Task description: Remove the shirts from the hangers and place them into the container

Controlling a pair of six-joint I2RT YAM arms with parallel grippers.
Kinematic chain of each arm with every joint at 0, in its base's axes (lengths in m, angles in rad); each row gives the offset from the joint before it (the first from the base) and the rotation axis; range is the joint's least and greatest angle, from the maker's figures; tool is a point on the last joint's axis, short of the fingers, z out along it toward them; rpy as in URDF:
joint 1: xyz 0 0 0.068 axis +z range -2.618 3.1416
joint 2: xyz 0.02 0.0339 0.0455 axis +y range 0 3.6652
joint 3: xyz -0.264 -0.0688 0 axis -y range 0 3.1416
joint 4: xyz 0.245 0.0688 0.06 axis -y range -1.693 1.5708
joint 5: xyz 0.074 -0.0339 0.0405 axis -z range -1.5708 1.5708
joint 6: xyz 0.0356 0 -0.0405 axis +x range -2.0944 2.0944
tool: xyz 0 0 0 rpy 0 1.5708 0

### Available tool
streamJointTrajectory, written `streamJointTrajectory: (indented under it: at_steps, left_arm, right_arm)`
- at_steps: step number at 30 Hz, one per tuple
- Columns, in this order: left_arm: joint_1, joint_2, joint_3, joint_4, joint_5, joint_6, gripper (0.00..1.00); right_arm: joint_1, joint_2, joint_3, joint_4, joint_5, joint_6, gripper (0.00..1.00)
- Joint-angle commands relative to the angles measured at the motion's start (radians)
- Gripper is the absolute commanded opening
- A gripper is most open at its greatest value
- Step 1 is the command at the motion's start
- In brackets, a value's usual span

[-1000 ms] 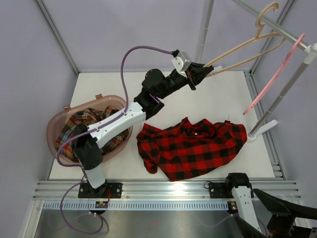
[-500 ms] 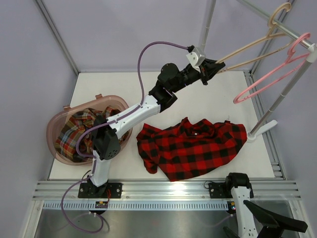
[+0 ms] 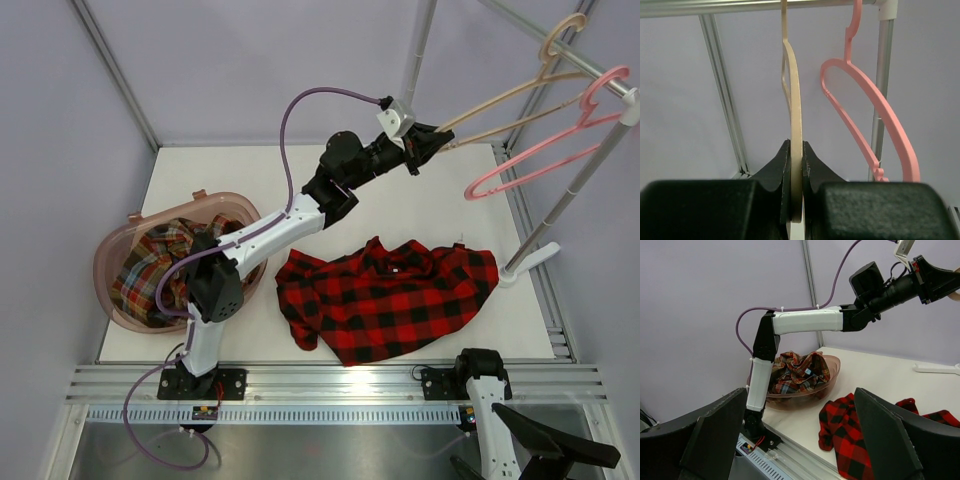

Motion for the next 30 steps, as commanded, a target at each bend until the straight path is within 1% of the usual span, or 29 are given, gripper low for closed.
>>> streamJointTrajectory:
  at_steps: [1, 4, 10, 13, 14, 15, 16, 17, 19, 21, 23, 24, 25, 26, 27, 28, 29, 30]
  left_arm:
    - [-0.004, -0.032, -0.048, 0.061, 0.009, -0.009, 0.00]
    - [-0.006, -0.054, -0.102, 0.086, 0.008, -0.011, 0.00]
    - [-0.004, -0.031, -0.069, 0.041, 0.009, 0.000, 0.00]
    - [-0.004, -0.052, -0.093, 0.060, 0.002, -0.009, 0.00]
    - [-0.004, -0.063, -0.131, 0.069, -0.014, -0.011, 0.11]
    - [-0.006, -0.076, -0.153, 0.075, -0.027, -0.009, 0.17]
    - [-0.004, -0.107, -0.174, 0.081, -0.040, -0.006, 0.20]
    - [-0.006, -0.122, -0.222, 0.083, -0.064, -0.002, 0.32]
    - [-0.004, -0.181, -0.268, 0.075, -0.098, 0.023, 0.49]
    - [-0.004, -0.225, -0.350, 0.052, -0.142, 0.052, 0.62]
    - [-0.004, -0.305, -0.406, 0.009, -0.190, 0.078, 0.68]
    - [-0.004, -0.334, -0.462, -0.009, -0.207, 0.098, 0.89]
    - [-0.004, -0.368, -0.490, -0.035, -0.230, 0.127, 0.91]
    - [-0.003, -0.444, -0.525, -0.051, -0.282, 0.135, 0.91]
    - [0.002, -0.486, -0.605, -0.064, -0.309, 0.141, 0.96]
    - [0.008, -0.529, -0.636, -0.083, -0.336, 0.134, 0.98]
    - [0.017, -0.604, -0.660, -0.115, -0.401, 0.120, 0.99]
    - [0.045, -0.635, -0.674, -0.224, -0.412, 0.056, 0.99]
  right_arm:
    - [-0.001, -0.002, -0.008, -0.020, -0.007, -0.016, 0.97]
    - [-0.002, 0.002, -0.008, -0.014, -0.011, -0.017, 0.98]
    - [-0.002, 0.005, 0.000, -0.005, -0.019, -0.010, 0.98]
    - [-0.002, 0.008, -0.002, -0.006, -0.019, -0.010, 0.98]
    - [-0.002, 0.008, -0.005, 0.000, -0.021, -0.007, 0.98]
    - [-0.002, 0.008, -0.006, 0.003, -0.022, -0.002, 0.98]
    - [-0.002, 0.011, -0.006, 0.004, -0.024, 0.004, 0.98]
    - [-0.002, 0.011, -0.006, 0.003, -0.019, 0.006, 0.98]
    - [-0.002, 0.021, -0.011, -0.005, -0.011, 0.012, 0.99]
    - [-0.002, 0.023, -0.035, -0.023, 0.004, 0.027, 0.99]
    - [-0.002, 0.012, -0.074, -0.011, 0.001, 0.041, 0.99]
    - [-0.002, 0.003, -0.119, -0.003, -0.005, 0.050, 1.00]
    - [-0.002, -0.011, -0.141, 0.001, -0.002, 0.056, 0.99]
    - [-0.004, -0.017, -0.161, 0.007, 0.001, 0.059, 1.00]
    - [-0.004, -0.023, -0.192, 0.012, -0.001, 0.064, 0.99]
    - [-0.004, -0.034, -0.201, 0.021, -0.001, 0.069, 0.99]
    - [-0.002, -0.040, -0.210, 0.023, 0.001, 0.072, 0.99]
    - [-0.004, -0.046, -0.221, 0.029, 0.001, 0.081, 0.99]
